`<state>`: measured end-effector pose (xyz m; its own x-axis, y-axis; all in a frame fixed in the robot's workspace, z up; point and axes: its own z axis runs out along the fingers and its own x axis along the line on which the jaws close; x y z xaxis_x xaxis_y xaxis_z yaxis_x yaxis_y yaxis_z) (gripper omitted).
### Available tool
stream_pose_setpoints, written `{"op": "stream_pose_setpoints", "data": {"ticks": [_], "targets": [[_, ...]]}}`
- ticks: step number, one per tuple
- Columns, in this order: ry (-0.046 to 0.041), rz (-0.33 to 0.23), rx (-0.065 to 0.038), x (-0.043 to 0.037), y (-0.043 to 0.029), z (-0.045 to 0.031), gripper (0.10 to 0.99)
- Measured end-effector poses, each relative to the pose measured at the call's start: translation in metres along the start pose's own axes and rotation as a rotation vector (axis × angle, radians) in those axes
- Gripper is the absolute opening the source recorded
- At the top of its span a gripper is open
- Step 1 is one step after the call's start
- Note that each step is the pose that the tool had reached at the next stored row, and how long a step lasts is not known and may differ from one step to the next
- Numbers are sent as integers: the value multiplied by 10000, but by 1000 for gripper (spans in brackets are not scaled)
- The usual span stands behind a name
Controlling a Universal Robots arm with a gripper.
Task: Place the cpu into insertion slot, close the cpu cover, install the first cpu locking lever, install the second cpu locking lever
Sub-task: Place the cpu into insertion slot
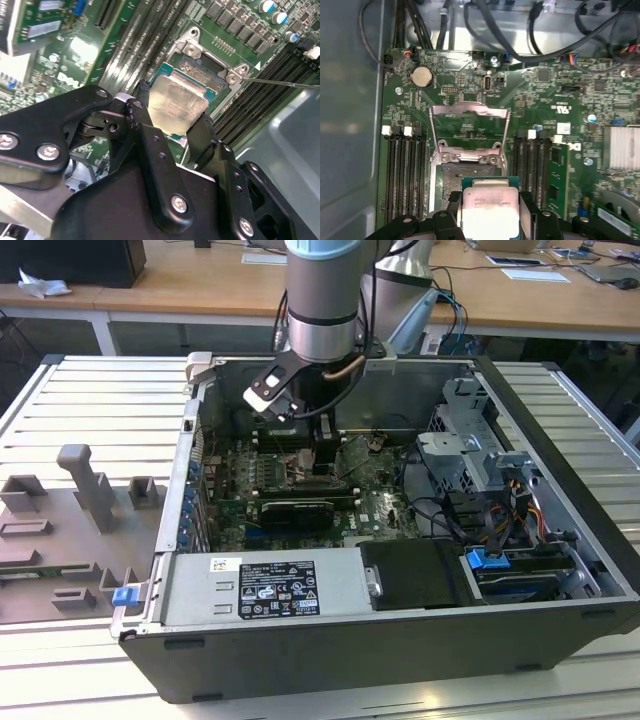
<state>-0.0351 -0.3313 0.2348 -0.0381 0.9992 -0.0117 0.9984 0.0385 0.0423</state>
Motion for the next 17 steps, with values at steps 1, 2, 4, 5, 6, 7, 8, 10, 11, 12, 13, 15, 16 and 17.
{"op": "stream_pose_setpoints", "data": {"ticks": [1, 2, 4, 5, 6, 7, 8, 10, 11, 12, 13, 15, 16, 17], "targets": [[-1, -1, 1, 18, -2, 13, 545], [-1, -2, 1, 31, -4, 23, 545], [1, -4, 0, 70, -19, 73, 545], [0, -4, 0, 83, -24, 99, 545], [-1, -5, 1, 94, -26, 119, 545], [-1, -4, 1, 101, -27, 139, 545], [-1, -4, 0, 107, -27, 162, 545], [0, 2, -1, 108, -28, 184, 545], [-2, 42, -2, 108, -29, 201, 545], [-7, 142, -1, 115, -30, 214, 545], [-8, 164, -1, 127, -29, 220, 545], [-6, 176, -3, 135, -29, 230, 545], [-11, 228, 0, 139, -30, 240, 545], [-15, 320, 1, 147, -30, 249, 545]]}}
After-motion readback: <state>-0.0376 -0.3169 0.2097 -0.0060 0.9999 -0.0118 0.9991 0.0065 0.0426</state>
